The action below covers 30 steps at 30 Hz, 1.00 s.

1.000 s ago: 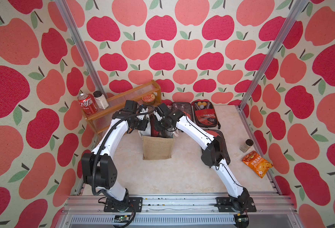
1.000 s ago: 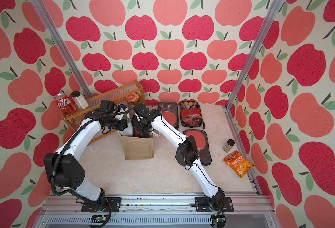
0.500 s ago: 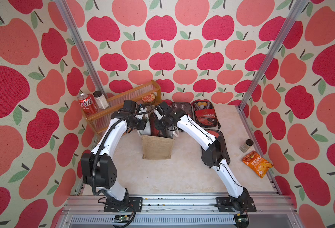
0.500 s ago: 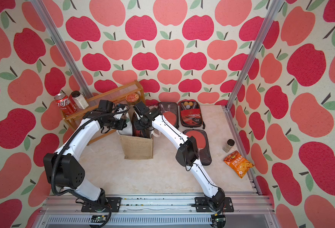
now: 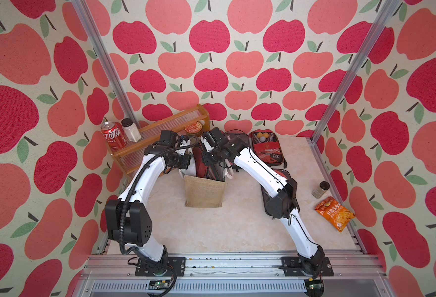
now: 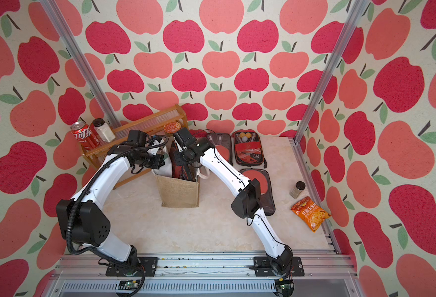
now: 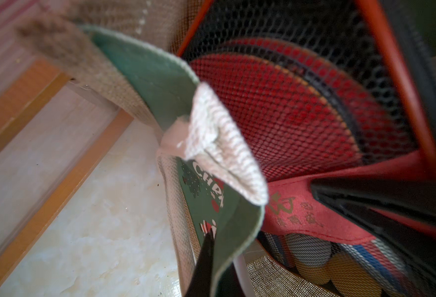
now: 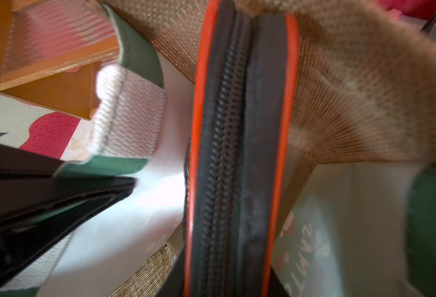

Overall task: Remove the ping pong set from the canvas bag
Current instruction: Pick up the ping pong set from the canvas bag.

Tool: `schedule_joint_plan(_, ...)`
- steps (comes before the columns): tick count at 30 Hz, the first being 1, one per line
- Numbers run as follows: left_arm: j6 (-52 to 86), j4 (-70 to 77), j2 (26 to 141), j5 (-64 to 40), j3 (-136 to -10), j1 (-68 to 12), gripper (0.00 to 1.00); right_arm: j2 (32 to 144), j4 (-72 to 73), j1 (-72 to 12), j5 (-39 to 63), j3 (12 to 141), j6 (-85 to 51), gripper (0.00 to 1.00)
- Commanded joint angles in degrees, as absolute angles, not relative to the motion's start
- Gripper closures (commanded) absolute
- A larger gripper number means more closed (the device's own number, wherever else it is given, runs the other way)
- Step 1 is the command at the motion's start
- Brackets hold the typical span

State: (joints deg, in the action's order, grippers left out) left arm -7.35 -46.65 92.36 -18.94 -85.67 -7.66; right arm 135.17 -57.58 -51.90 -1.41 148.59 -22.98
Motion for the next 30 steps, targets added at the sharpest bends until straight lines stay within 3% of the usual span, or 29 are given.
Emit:
schedule_joint_plan(1,-8.0,-47.3,92.5,-16.9,-86.0,-6.4,1.00,128.1,-56.8,-52.3,-1.9,151.6,-20.2,1.00)
schedule_joint_plan(30,-9.9,-48.6,92.5,-21.2,-85.9,-7.7,1.00,117.8,-56.0,-51.5,-11.8,151.4,-14.3,1.00)
